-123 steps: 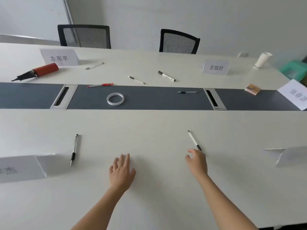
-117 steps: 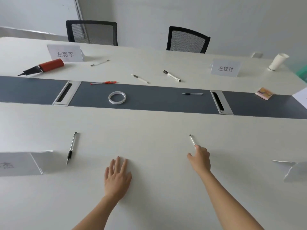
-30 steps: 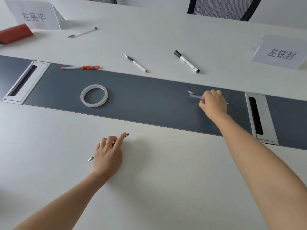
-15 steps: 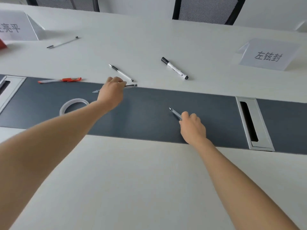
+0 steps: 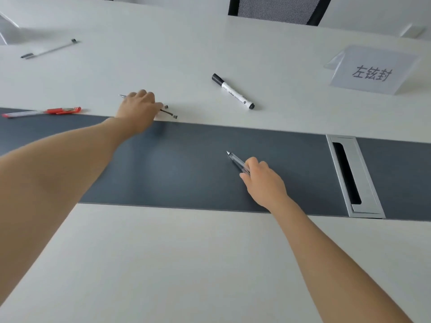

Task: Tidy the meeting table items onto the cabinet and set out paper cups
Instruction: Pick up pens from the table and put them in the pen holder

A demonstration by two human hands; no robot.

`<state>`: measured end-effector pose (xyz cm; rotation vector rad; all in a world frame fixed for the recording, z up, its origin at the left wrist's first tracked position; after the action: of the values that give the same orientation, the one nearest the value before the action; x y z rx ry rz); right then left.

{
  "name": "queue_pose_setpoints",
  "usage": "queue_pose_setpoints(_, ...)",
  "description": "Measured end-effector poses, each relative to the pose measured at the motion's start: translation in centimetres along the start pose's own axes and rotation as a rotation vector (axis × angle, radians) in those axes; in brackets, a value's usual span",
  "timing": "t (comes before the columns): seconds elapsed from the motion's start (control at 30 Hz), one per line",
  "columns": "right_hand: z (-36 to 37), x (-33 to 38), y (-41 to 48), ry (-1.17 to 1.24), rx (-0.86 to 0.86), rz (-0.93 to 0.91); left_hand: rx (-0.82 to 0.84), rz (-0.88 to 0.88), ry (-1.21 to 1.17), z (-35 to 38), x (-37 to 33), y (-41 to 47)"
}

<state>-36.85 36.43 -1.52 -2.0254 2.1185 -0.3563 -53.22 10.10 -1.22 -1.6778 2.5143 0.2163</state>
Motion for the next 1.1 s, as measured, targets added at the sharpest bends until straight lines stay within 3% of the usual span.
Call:
queue_pose_setpoints(0.2,-0.4,0.0,-0.3,0.047,0.082,0.015,-0.281,-0.098,-0.393,-4.0,-5.3,-7.8)
queue_pose_setpoints(0.37,0.0,2.0,-4.1,0.025,0.057,0.126,-0.276,-0.333,-0.725,-6.1,-8.7,-19.3)
queue_pose_setpoints(0.5,2.3,6.9,-12.7,0.157,-0.109,0.139,-0.173,-0.552,-0.568,-3.7,-9.5,-30.9)
queue_pose_setpoints(0.63,4.2,11.6,-21.4,0.335,-0.101,0.072,-0.168,-0.722,-0.582,-3.5,-11.1,-40.4)
queue_pose_setpoints(0.83,6.0,14.9,-32.5,1.001,-0.066,0.274,-0.121,-0.770,-0.643,-5.0,-11.9,-50.5)
queue_pose_setpoints(0.93,7.8,15.1,-35.8,1.064,-0.054,0.318,-0.175,-0.791,-0.671,-5.4,-11.1,-54.3)
queue_pose_setpoints(1.1,9.3,14.3,-38.9,1.020,-0.075,0.380,-0.131,-0.781,-0.730,-5.1,-10.6,-57.3)
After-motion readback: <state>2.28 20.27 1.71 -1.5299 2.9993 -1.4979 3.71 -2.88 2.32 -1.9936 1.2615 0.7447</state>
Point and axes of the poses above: each hand's wrist, its own y-axis towards the middle knuckle, its own z-axis out of the palm, x = y × z, the point moved 2 cm from there along y, towards the middle knuckle, and after that the axes turned 14 degrees about -y, right-handed, at the moved point
